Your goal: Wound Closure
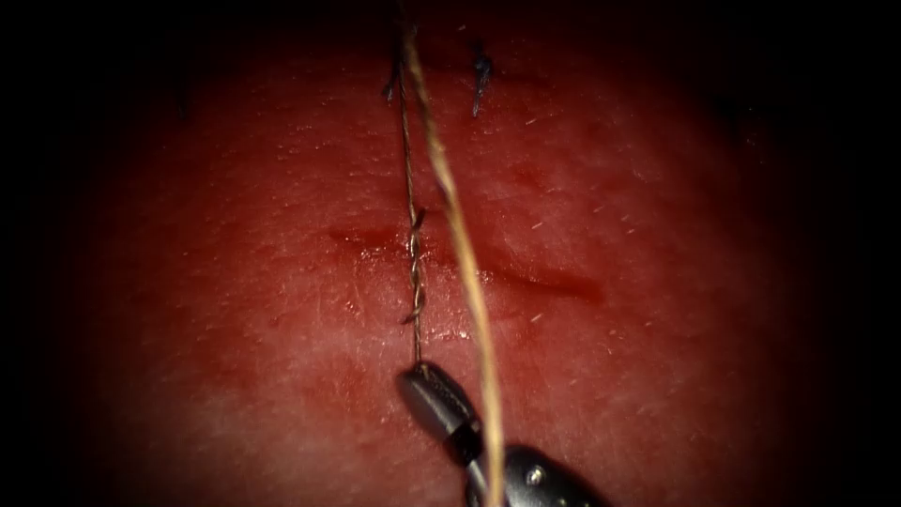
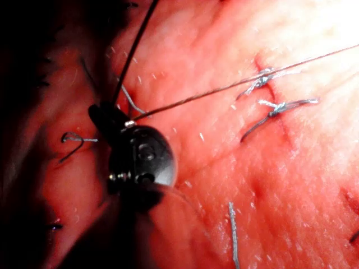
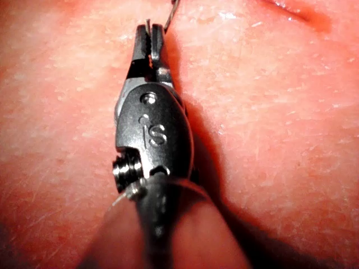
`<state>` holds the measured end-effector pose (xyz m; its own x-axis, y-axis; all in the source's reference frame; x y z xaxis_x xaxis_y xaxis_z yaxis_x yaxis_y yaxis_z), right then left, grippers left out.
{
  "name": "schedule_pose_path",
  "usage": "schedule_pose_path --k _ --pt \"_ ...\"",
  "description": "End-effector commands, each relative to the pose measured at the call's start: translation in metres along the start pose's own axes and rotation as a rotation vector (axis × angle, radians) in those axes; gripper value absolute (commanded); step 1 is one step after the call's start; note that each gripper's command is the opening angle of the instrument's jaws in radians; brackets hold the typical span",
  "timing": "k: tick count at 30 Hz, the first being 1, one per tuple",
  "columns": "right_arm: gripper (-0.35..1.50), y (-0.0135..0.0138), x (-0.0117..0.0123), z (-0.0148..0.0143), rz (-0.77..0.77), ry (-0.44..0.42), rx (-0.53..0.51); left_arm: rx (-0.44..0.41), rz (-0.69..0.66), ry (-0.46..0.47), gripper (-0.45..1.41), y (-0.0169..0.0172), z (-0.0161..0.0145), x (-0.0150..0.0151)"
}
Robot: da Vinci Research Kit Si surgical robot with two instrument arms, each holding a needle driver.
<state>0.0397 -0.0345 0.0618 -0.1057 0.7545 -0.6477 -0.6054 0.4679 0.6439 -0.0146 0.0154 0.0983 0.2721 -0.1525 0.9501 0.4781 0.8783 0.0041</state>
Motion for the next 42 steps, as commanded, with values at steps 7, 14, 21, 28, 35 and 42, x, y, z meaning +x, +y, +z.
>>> schedule_pose_path --k 7,14,21,28,35,42 --pt "1.08 0.0013 0.0005 0.0015 -0.044 0.000 0.075 0.065 -0.034 -0.057 -0.45 -0.0040 -0.0008 -0.0008" --pt "1.48 0.0019 0.0024 0.0008 -0.069 0.016 0.167 0.156 -0.086 -0.110 -0.45 -0.0082 -0.0051 -0.0047" --pt "1.40 0.0029 0.0045 -0.0006 -0.180 0.034 0.222 0.220 -0.164 -0.185 -0.45 -0.0130 -0.0099 -0.0074" --pt "0.93 0.0052 0.0085 0.0004 -0.360 0.049 0.287 0.283 -0.260 -0.248 -0.45 -0.0194 -0.0162 -0.0097" --pt "0.17 0.0072 0.0106 0.0040 -0.411 0.003 0.362 0.308 -0.326 -0.262 -0.45 -0.0235 -0.0194 -0.0102" --pt "-0.35 0.0097 0.0102 0.0103 -0.421 -0.030 0.407 0.338 -0.398 -0.288 -0.45 -0.0291 -0.0207 -0.0095"
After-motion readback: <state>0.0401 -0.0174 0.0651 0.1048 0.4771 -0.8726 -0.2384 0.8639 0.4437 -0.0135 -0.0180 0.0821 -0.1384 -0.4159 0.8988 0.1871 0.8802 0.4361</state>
